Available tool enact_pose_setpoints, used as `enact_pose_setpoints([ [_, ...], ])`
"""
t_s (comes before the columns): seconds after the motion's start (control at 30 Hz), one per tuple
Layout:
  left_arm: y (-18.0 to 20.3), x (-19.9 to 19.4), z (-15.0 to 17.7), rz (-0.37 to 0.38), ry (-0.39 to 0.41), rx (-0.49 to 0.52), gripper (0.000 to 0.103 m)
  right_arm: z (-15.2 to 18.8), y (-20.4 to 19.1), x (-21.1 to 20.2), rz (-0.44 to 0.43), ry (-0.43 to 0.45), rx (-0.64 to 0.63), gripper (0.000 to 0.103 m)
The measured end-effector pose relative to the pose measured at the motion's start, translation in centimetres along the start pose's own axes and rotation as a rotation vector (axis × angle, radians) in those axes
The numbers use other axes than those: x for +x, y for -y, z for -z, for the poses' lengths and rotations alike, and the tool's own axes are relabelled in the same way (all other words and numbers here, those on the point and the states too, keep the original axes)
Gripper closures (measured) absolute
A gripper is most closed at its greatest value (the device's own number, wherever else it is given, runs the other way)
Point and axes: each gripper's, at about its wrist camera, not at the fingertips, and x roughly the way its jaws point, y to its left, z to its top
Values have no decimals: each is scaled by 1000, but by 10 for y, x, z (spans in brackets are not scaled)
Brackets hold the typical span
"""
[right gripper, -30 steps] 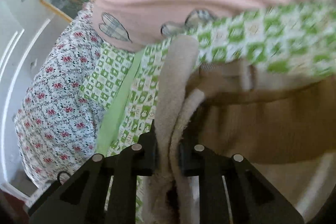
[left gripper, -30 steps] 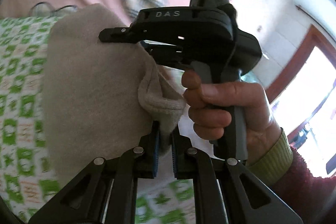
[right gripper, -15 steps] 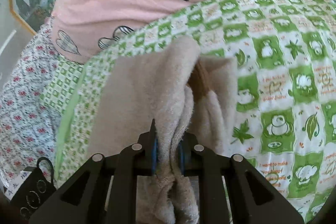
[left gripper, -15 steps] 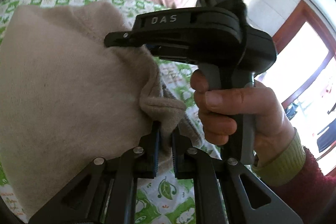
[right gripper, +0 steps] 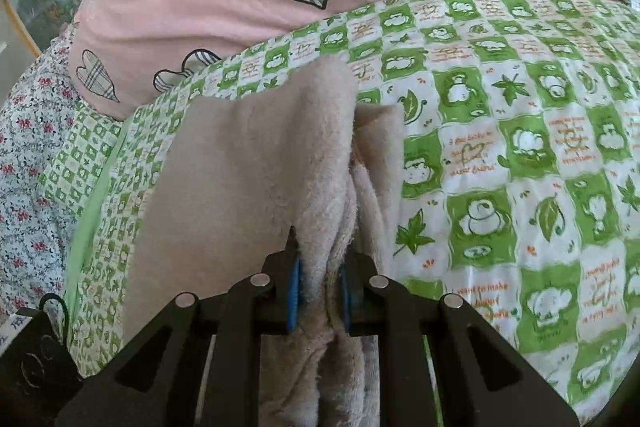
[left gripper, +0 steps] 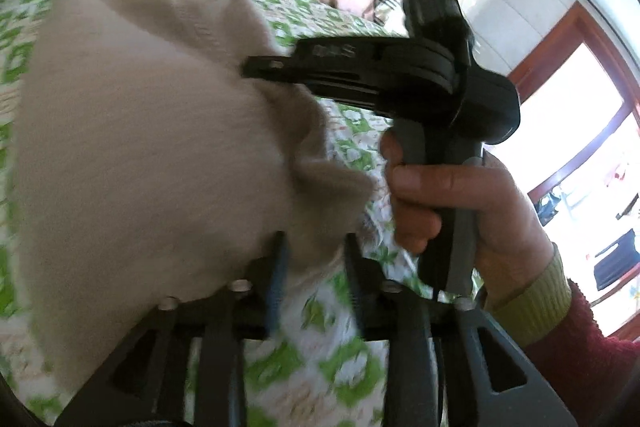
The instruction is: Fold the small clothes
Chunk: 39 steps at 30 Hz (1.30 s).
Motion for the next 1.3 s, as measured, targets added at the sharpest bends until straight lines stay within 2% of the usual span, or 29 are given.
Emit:
enact_pose_setpoints([
  [0.03, -5, -10, 4, -17, 9, -12, 50, 1, 0, -3, 6, 3, 2, 85],
  [0.13, -26, -41, 8, -42, 45, -60, 42, 9, 9, -13, 13, 14, 56, 79],
  [0.23, -52, -70, 4, -73, 91, -131, 37, 21, 21, -28, -16, 24, 142, 70],
  [0.3, -69, -87, 7, -97, 114, -175, 28, 25, 25, -36, -30, 33, 174, 54],
  [0.33, -80, -90, 5, -115, 122, -196, 27, 27, 26, -38, -45, 36, 182, 50],
  [0.4, -92, -88, -1, -122, 118, -230, 27, 29, 26, -38, -90, 35, 197, 40],
  [0.5, -119, -80, -14, -91, 93, -295, 24, 26, 27, -31, -138, 14, 220, 35],
  [0.67, -151, -54, -39, -44, 37, -387, 20, 13, 31, -3, -179, -51, 240, 34],
  [0.73, -167, -38, -50, 8, 28, -436, 14, 10, 31, 8, -188, -87, 242, 34],
  [0.8, -180, -29, -57, 26, 30, -462, 14, 9, 31, 20, -183, -122, 235, 34],
  [0.87, -184, -20, -64, 38, 50, -452, 18, 10, 32, 23, -204, -119, 237, 37],
  [0.9, -185, -18, -66, 39, 55, -440, 32, 11, 31, 24, -215, -122, 238, 51],
  [0.93, -183, -15, -68, 27, 48, -416, 42, 13, 30, 25, -222, -132, 240, 57],
  [1.03, -172, -29, -66, 6, 73, -356, 58, 16, 21, 15, -209, -94, 221, 68],
  [1.17, -155, -63, -63, -30, 124, -292, 61, 16, -6, 1, -287, -33, 207, 72],
  [1.3, -160, -117, -52, -93, 169, -273, 61, 18, -46, 10, -373, -37, 177, 72],
])
